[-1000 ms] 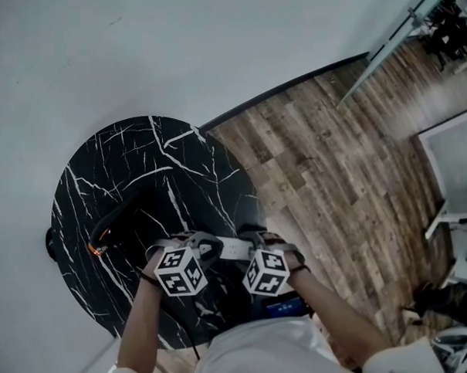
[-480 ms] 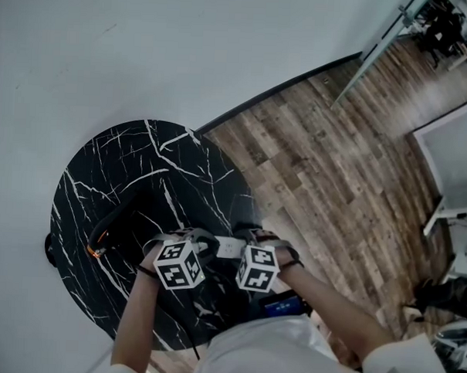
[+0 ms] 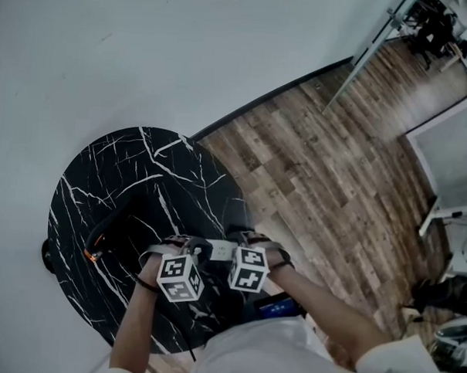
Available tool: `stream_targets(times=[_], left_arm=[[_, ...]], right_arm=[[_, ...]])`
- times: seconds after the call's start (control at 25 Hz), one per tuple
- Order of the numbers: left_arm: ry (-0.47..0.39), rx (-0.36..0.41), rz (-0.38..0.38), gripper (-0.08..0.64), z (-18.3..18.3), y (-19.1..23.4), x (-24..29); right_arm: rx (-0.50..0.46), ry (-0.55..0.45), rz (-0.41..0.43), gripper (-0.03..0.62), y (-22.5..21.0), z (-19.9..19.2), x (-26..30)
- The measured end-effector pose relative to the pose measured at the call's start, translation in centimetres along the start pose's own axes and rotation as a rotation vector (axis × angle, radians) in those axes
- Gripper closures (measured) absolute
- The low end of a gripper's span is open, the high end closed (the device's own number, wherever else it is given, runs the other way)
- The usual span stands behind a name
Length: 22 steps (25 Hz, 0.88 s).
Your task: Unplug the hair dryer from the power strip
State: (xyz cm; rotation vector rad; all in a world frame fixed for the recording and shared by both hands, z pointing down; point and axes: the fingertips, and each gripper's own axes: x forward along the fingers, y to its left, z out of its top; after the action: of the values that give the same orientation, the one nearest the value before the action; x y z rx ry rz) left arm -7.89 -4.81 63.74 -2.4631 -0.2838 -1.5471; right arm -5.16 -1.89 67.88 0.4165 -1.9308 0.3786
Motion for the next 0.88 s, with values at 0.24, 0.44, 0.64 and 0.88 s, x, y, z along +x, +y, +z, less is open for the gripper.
stream_targets(times=[0.24, 0.44, 0.64, 0.88], left_arm=[[0.021, -0.189, -0.211, 0.502, -0.25, -0.15, 0.34], [0.047, -0.146, -0.202, 0.502, -0.25, 0.0, 0.27], [0.075, -0.114, -0.051, 0.502, -0.35, -0.02, 0.37], [0.106, -0.12, -0.013, 0.503, -0.62, 0.0, 0.48]], right_arm=[[0.014, 0.004, -0.007, 0.324, 0.1, -0.07, 0.12], [0.022, 0.018, -0.009, 0.324, -0.02, -0.12, 0.15], [0.027, 0.042, -0.008, 0.324, -0.08, 0.04, 0.27], [0.02, 0.059, -0.011, 0.321, -0.12, 0.09, 0.37]])
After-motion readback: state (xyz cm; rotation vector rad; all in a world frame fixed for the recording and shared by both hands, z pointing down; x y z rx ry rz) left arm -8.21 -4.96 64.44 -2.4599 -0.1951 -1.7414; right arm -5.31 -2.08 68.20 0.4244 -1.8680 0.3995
